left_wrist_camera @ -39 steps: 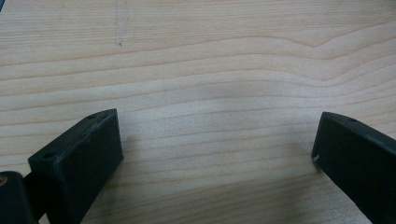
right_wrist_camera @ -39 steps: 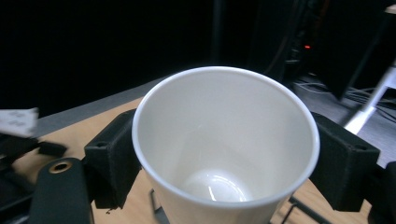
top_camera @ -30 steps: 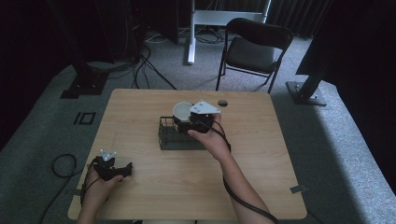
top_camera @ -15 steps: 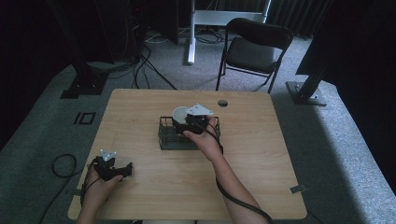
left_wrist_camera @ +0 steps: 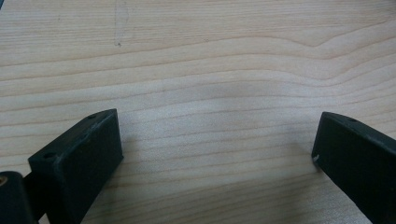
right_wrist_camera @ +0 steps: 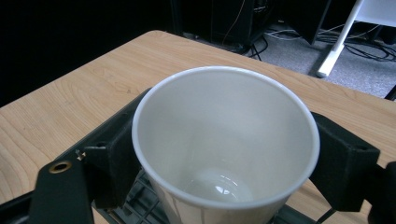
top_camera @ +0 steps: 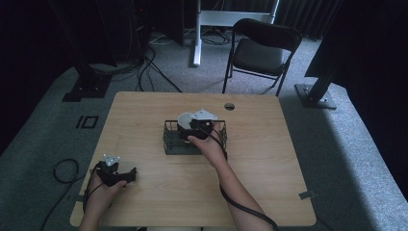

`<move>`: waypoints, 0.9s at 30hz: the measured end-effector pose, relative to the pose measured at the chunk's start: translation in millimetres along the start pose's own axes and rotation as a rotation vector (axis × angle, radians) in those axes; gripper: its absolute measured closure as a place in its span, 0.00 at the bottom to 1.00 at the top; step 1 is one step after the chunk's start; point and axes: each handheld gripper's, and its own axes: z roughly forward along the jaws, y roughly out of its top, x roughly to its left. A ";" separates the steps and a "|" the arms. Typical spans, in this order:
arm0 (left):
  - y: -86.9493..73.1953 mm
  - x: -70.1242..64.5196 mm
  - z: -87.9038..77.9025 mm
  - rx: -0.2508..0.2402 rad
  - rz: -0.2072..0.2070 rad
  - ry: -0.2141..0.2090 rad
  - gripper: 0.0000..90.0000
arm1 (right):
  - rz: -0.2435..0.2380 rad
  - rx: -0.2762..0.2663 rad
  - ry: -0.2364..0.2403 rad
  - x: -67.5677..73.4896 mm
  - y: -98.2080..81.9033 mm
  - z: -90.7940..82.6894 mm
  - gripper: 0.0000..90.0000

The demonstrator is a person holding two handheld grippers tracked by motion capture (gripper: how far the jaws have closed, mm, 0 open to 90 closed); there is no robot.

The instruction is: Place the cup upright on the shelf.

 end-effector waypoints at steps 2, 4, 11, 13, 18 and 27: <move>0.0 0.0 0.0 0.000 0.000 0.000 0.02 | -0.010 0.002 -0.004 1.0 0.1 0.4 0.22; 0.0 0.0 0.0 0.000 0.000 0.000 0.02 | -0.011 -0.003 -0.006 1.6 -0.6 0.6 0.22; 0.0 0.0 0.0 0.000 0.000 0.000 0.02 | -0.021 -0.018 -0.005 2.0 -3.5 0.1 0.21; 0.0 0.0 0.0 0.000 0.000 0.000 0.02 | -0.037 -0.004 -0.003 2.1 -4.2 0.6 0.17; 0.0 -0.1 0.0 0.000 0.001 -0.001 0.02 | -0.034 -0.002 0.014 2.3 -5.0 -2.9 0.13; 0.0 0.0 0.0 0.001 0.002 0.000 0.02 | -0.025 -0.009 0.036 1.1 -9.0 -15.7 0.13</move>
